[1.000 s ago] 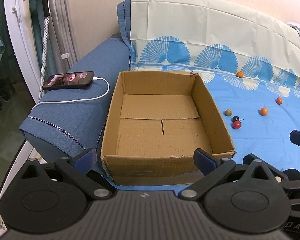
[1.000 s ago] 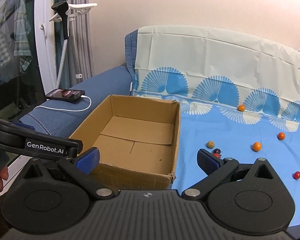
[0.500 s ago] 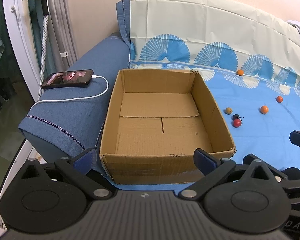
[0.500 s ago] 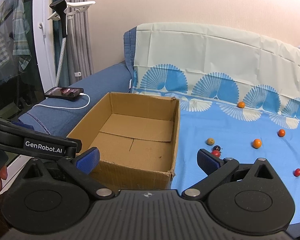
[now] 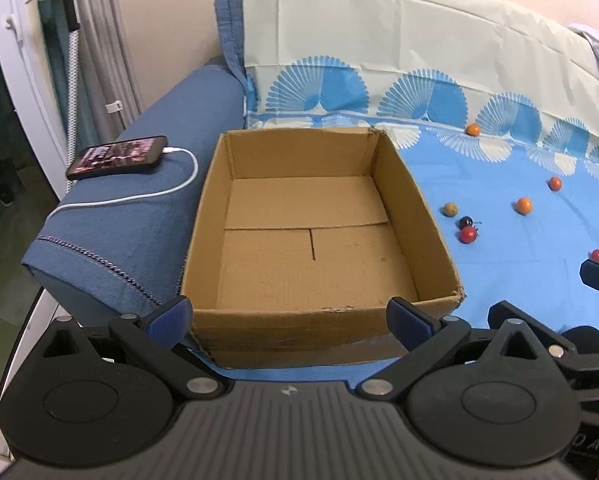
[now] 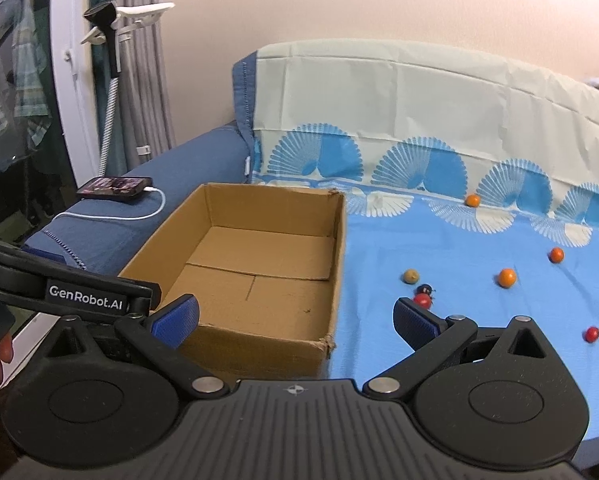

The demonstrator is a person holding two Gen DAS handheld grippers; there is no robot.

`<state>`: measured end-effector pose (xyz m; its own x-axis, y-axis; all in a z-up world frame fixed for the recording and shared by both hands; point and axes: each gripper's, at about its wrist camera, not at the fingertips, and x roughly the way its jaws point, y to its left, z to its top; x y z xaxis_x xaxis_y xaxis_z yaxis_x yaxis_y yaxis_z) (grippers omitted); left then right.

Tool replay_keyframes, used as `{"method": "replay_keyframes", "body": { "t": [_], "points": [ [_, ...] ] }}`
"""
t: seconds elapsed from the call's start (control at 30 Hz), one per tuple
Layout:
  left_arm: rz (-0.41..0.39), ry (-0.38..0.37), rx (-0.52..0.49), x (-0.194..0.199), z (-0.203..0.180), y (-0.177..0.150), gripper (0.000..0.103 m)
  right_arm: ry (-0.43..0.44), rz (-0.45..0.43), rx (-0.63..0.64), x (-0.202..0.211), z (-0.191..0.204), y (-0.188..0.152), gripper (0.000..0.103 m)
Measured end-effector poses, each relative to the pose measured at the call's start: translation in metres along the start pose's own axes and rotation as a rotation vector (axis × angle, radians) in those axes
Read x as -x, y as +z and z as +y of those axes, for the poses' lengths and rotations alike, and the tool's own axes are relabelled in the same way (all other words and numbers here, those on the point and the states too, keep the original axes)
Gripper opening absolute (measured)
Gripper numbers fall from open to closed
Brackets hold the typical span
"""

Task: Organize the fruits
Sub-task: 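Lift both open tools out of the box back toward the fruits, then grasp the red tomato with the left tool while the right tool grasps a dark cherry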

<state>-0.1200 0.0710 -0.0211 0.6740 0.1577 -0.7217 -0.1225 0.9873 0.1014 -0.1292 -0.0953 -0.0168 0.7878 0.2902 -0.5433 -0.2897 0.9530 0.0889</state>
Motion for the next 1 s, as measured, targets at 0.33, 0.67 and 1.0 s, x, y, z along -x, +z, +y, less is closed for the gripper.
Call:
{"method": "replay_keyframes", "body": {
  "t": [0.33,0.67,1.0],
  "points": [
    [0.045,-0.042,-0.069,-0.02,-0.042,0.018,0.103,-0.083,-0.004,-0.143,-0.01,-0.057,-0.009,0.102],
    [0.088,-0.214,-0.133,-0.065,-0.138,0.069,0.103,-0.381,-0.043,-0.312,-0.013,-0.188,-0.024,0.102],
    [0.212,-0.285,-0.138,-0.181,-0.246,0.094,0.103,-0.758,-0.117,-0.546,-0.037,-0.399,-0.036,0.102]
  ]
}}
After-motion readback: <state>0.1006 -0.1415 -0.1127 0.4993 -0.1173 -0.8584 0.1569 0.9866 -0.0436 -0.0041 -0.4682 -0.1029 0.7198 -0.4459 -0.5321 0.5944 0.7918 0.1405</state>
